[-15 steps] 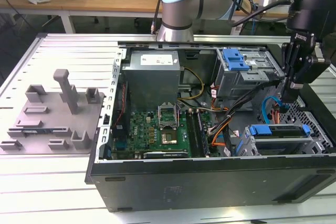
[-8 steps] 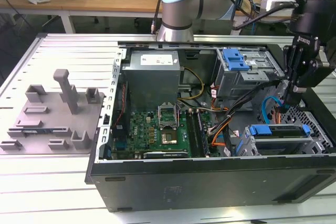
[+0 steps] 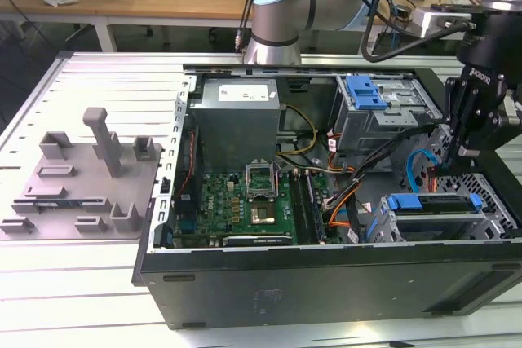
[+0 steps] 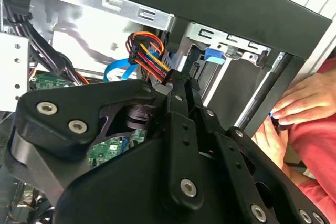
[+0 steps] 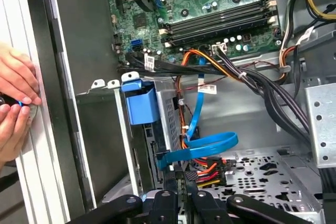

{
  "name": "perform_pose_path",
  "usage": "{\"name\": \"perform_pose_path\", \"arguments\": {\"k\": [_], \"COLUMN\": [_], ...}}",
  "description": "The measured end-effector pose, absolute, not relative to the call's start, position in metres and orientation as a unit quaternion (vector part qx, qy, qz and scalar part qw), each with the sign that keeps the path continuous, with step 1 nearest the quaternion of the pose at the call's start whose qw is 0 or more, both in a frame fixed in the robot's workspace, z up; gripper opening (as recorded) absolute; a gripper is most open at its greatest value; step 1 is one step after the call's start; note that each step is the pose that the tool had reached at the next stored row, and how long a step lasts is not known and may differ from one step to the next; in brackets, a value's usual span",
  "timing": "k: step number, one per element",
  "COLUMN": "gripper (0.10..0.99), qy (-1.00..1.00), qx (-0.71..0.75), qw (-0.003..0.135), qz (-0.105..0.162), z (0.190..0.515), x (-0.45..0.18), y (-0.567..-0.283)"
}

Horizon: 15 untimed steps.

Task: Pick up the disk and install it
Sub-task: 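Insert the first disk wire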

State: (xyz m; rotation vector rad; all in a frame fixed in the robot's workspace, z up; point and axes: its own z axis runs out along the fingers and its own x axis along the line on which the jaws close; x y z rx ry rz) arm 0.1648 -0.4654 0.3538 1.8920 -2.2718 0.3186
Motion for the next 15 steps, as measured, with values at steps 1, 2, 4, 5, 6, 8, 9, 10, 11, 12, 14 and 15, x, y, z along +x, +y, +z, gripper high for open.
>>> {"name": "perform_pose_path", "arguments": {"k": [1,2,4,5,6,8,9,10,11,12,14,15], "gripper": [0.169,0.169,0.169,0.169,0.169,0.169,0.169,0.169,0.169,0.169,0.169,0.169], "qy": [-0.760,-0.760,-0.758,-0.758,-0.758,-0.757,-0.758,-0.758,-0.758,-0.759,-0.759,-0.759], "qx": [0.635,0.636,0.638,0.639,0.640,0.641,0.642,0.642,0.643,0.643,0.644,0.644], "qw": [0.083,0.083,0.081,0.080,0.078,0.073,0.070,0.066,0.063,0.060,0.055,0.053], "qz": [0.106,0.106,0.105,0.104,0.103,0.098,0.095,0.091,0.087,0.084,0.078,0.076], "z": [0.354,0.354,0.354,0.354,0.354,0.354,0.354,0.354,0.354,0.355,0.356,0.357], "x": [0.164,0.164,0.163,0.163,0.163,0.163,0.163,0.162,0.162,0.162,0.162,0.162], "y": [-0.467,-0.468,-0.470,-0.472,-0.474,-0.479,-0.480,-0.483,-0.484,-0.486,-0.488,-0.491]}}
